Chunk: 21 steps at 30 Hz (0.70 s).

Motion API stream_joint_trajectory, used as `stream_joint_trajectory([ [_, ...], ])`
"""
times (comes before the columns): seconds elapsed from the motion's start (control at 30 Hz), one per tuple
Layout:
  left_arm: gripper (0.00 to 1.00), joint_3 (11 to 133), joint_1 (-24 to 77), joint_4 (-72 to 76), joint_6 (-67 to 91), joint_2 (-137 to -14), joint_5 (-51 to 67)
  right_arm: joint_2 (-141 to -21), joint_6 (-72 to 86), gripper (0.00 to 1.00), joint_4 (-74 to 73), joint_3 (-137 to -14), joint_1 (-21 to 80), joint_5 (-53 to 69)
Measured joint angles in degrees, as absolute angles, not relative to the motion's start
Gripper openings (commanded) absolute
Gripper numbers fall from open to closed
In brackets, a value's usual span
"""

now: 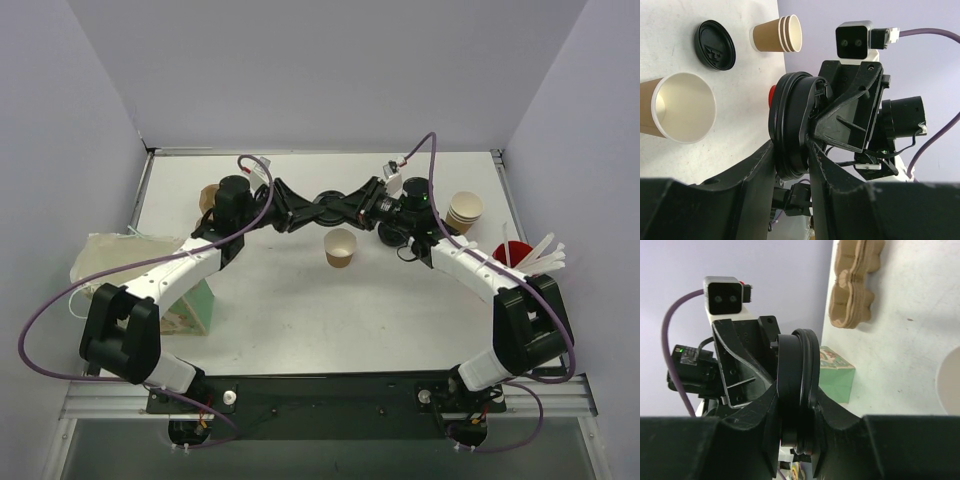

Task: Pack the takeout coffee

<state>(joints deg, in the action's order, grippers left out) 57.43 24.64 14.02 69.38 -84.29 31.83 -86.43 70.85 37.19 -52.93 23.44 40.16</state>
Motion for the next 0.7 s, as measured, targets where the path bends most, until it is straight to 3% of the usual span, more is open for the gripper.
stream_joint_trajectory([
  [0.7, 0.40, 56.7, 25.8, 21.4, 69.4, -92.0, 35.0, -84.7, 56.2, 0.26, 18.5, -56.7, 23.2, 34.2],
])
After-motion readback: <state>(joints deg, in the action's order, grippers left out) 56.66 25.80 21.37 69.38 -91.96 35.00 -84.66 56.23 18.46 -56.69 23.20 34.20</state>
